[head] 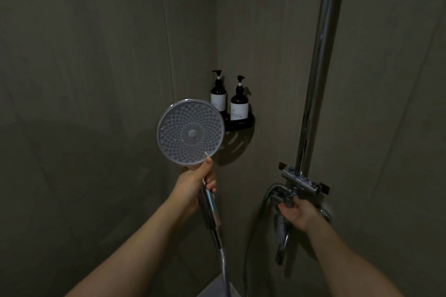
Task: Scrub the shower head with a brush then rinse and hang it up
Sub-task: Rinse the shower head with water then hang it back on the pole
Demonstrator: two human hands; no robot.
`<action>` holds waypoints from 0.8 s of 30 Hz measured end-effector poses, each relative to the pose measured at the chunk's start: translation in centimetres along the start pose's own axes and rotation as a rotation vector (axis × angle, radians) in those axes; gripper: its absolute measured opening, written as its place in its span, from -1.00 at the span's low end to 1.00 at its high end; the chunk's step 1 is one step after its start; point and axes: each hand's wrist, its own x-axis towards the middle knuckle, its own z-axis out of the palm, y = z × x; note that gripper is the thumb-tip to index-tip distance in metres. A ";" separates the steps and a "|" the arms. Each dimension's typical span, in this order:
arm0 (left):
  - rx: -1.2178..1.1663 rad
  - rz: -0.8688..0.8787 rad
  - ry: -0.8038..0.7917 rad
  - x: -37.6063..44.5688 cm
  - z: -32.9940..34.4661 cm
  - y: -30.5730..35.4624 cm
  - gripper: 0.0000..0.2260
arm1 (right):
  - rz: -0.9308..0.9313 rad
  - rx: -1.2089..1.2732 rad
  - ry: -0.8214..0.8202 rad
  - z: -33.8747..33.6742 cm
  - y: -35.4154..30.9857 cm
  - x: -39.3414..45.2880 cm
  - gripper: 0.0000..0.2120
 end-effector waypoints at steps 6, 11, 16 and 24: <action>-0.045 -0.004 -0.022 1.0 0.4 0.1 -0.73 | 0.066 0.127 -0.011 1.2 0.0 1.1 -0.73; -0.046 0.008 -0.022 2.0 0.8 -0.4 -0.71 | 0.092 0.115 -0.020 0.7 -0.5 1.9 -0.75; -0.033 -0.012 -0.053 2.5 1.2 -0.6 -0.73 | 0.104 0.063 0.011 0.7 -0.6 2.7 -0.74; -0.039 -0.014 -0.041 2.7 1.3 -0.9 -0.72 | 0.076 -0.045 0.048 1.0 -1.0 2.5 -0.75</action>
